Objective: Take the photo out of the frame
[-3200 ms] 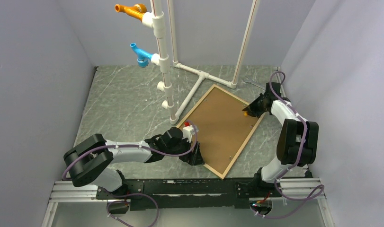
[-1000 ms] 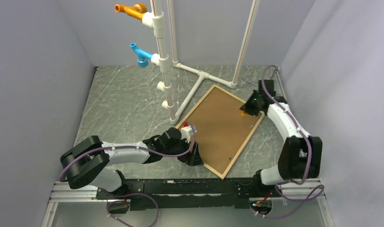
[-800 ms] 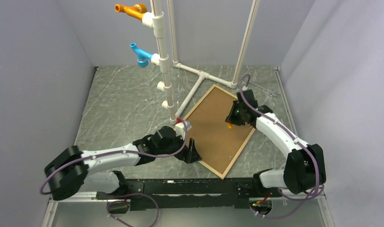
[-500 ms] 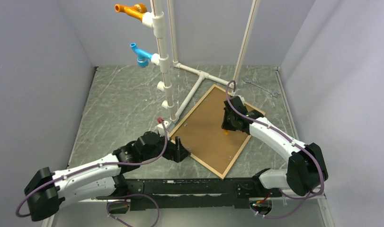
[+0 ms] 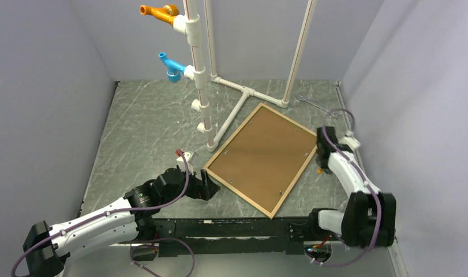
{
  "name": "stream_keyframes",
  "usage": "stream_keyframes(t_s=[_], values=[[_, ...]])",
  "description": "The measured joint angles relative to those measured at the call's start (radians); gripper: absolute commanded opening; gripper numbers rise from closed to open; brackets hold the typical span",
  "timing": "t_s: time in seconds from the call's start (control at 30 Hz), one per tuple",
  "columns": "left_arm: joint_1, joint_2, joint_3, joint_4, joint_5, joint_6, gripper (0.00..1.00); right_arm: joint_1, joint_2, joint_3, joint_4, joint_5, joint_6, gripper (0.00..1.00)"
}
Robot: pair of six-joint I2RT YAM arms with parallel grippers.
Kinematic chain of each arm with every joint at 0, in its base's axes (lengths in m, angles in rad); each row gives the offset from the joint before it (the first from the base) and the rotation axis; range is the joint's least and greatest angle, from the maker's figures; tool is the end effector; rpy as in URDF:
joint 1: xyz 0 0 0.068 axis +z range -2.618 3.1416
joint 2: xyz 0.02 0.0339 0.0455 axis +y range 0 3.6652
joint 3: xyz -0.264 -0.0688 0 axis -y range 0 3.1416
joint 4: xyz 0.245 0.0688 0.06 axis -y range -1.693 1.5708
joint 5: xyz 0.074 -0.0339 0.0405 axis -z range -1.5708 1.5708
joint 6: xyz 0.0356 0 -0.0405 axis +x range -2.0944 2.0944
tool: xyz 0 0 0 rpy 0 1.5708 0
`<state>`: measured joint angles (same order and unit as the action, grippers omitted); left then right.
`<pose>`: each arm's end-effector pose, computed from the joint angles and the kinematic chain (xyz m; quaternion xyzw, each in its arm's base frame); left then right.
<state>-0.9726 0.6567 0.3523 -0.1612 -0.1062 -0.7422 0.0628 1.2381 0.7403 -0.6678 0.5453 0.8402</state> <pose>0.0934 -0.1304 0.2094 0.0700 0.8475 -0.3668 0.3772 0.2196 -0.0047 0.2028 0.4077 0.8525 -0.1528 0.2895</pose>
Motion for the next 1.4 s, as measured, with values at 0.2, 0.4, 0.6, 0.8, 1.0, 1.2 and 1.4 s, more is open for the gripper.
stream_keyframes(t_s=[0.2,0.4,0.6,0.8,1.0,1.2,1.4], values=[[0.003,0.023,0.000,-0.007,0.000,0.000,0.97,-0.297,-0.230,-0.155,-0.012,-0.028,0.020,0.00],[0.005,0.063,0.001,-0.002,0.004,0.002,0.97,-0.463,-0.254,-0.171,0.030,-0.034,0.013,0.00],[0.009,0.074,0.001,0.000,0.009,0.005,0.97,-0.582,-0.070,-0.171,0.076,-0.097,-0.015,0.00],[0.010,0.069,0.001,0.000,0.012,0.005,0.98,-0.601,-0.006,-0.170,0.108,-0.134,-0.030,0.00],[0.021,0.055,0.001,0.005,0.013,0.008,0.98,-0.604,0.011,-0.170,0.119,-0.149,-0.033,0.23],[0.027,0.053,0.001,0.007,0.016,0.008,0.98,-0.605,0.008,-0.175,0.125,-0.180,-0.032,0.37],[0.034,0.026,-0.005,0.009,0.022,0.008,0.99,-0.607,0.008,-0.175,0.127,-0.189,-0.036,0.50]])
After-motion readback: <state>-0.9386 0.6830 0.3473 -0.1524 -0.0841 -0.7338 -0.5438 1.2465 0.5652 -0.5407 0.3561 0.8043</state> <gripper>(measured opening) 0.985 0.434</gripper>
